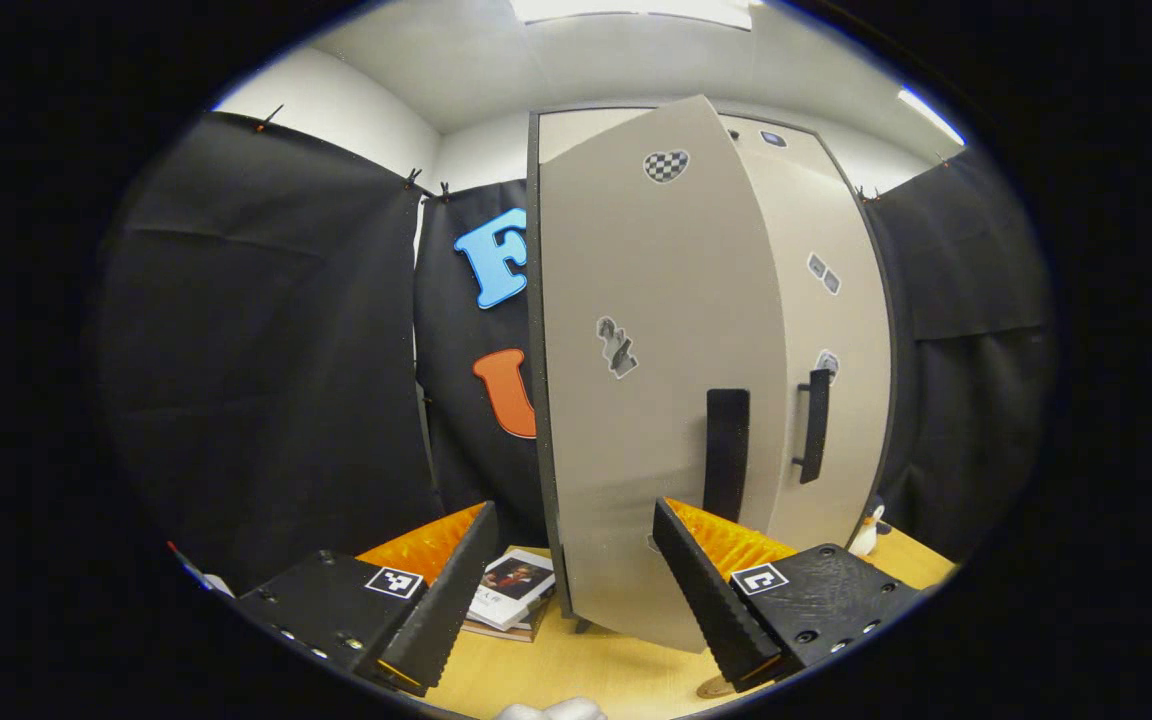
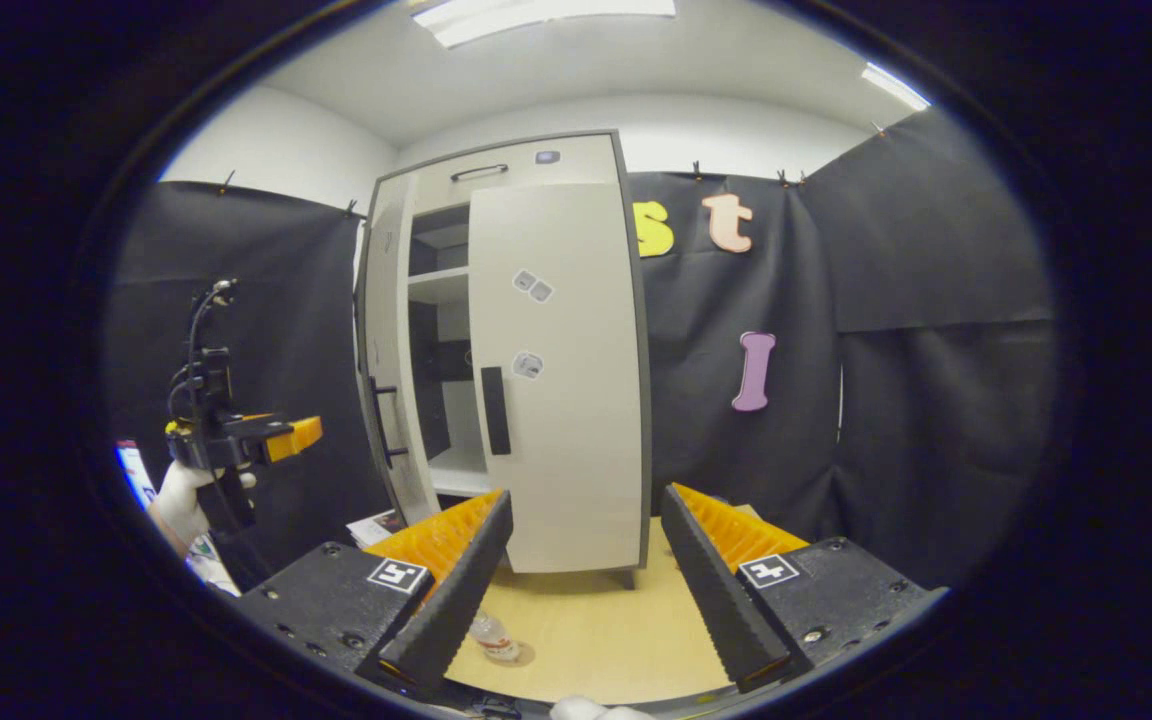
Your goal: Grasp the bottle in the cabinet with the left hand and place it on the coaster, then close the right door with the right hand and the left door with the left hand.
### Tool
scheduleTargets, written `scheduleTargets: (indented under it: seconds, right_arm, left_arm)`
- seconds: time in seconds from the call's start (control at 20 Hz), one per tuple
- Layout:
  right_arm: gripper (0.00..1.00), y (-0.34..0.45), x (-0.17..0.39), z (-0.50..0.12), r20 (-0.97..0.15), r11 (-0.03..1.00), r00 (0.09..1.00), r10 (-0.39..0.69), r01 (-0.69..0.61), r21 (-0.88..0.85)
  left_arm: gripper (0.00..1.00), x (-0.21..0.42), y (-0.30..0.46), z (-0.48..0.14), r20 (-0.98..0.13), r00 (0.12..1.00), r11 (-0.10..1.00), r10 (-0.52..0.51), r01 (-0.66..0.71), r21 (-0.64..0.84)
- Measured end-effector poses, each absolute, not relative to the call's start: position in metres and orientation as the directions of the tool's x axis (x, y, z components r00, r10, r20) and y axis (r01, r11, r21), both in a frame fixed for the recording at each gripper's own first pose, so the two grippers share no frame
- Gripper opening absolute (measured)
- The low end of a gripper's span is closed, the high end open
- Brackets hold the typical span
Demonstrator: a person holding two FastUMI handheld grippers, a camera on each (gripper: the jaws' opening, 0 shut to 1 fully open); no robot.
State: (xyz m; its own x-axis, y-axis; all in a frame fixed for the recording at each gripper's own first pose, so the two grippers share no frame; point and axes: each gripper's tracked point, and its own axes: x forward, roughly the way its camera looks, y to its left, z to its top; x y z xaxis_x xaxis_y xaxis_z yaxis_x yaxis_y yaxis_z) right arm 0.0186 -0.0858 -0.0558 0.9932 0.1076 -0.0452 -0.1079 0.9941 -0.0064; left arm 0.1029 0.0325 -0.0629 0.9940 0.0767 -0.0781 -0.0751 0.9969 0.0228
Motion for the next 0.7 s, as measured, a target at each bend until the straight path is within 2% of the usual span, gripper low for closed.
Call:
scheduleTargets:
  seconds: [0.15, 0.25, 0.3, 0.55, 0.6, 0.65, 0.7]
  right_arm:
    - [0.98, -0.075, 0.020, -0.051, -0.026, 0.995, 0.995, 0.100, -0.100, -0.015]
    - [0.94, -0.068, 0.019, -0.051, -0.016, 0.995, 0.995, 0.098, -0.098, -0.012]
    - [0.98, -0.065, 0.017, -0.051, -0.012, 0.995, 0.995, 0.097, -0.097, -0.008]
    - [0.98, -0.051, 0.015, -0.052, 0.004, 0.996, 0.996, 0.087, -0.087, -0.010]
    - [0.94, -0.048, 0.013, -0.054, 0.002, 0.996, 0.996, 0.088, -0.088, -0.013]
    - [0.98, -0.045, 0.011, -0.055, 0.000, 0.996, 0.996, 0.088, -0.088, -0.013]
    - [0.94, -0.043, 0.009, -0.056, 0.000, 0.996, 0.996, 0.087, -0.086, -0.012]
  left_arm:
    - [0.96, 0.067, 0.022, -0.054, -0.056, 0.997, 0.997, 0.060, -0.057, 0.049]
    - [0.96, 0.048, 0.012, -0.053, -0.053, 0.998, 0.999, 0.036, -0.034, 0.041]
    - [0.96, 0.040, 0.007, -0.053, -0.051, 0.998, 0.999, 0.021, -0.020, 0.031]
    - [0.96, 0.006, 0.002, -0.061, -0.078, 0.997, 1.000, -0.001, 0.001, -0.004]
    - [0.95, 0.002, 0.003, -0.062, -0.080, 0.997, 1.000, -0.004, 0.004, -0.003]
    - [0.96, -0.002, 0.004, -0.064, -0.082, 0.997, 1.000, -0.004, 0.004, 0.002]
    - [0.96, -0.005, 0.006, -0.066, -0.085, 0.996, 1.000, -0.004, 0.004, 0.007]
